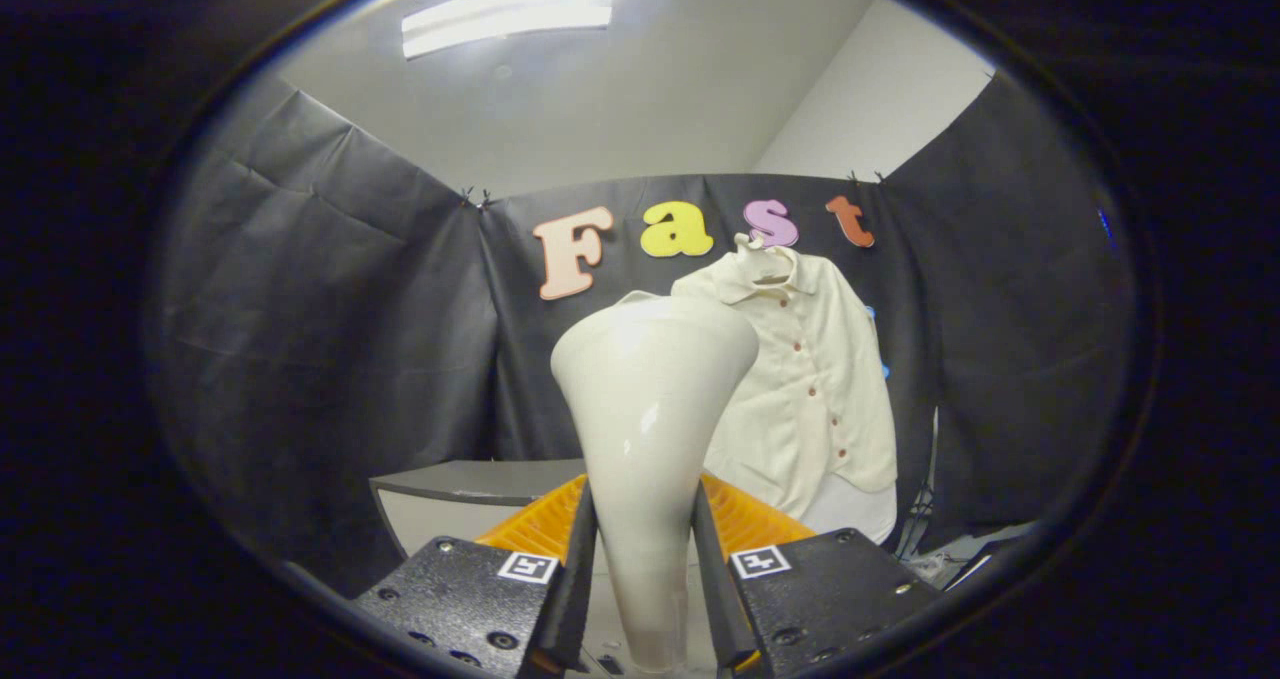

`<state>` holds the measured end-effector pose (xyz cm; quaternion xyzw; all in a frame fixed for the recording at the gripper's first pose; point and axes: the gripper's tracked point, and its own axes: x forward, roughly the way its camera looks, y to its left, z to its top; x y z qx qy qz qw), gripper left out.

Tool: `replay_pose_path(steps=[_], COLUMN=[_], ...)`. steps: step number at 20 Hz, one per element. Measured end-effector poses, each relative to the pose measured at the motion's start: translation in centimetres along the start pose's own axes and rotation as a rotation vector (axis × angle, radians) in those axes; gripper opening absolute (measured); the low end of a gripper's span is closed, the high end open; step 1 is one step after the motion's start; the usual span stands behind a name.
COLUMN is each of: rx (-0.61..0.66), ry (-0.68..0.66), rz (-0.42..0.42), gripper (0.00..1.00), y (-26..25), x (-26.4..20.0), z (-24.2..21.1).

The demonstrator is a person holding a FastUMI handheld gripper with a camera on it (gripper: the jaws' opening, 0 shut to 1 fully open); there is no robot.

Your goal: Iron the clothes twice with a garment steamer, once on the left side and once on the right side.

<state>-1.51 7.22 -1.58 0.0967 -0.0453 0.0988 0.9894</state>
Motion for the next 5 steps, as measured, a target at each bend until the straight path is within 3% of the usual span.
replay_pose_path(steps=[5], rx=[-0.027], ry=[0.003], rz=[-0.004], gripper=[0.48], y=[0.11], x=[-0.67], z=[-0.69])
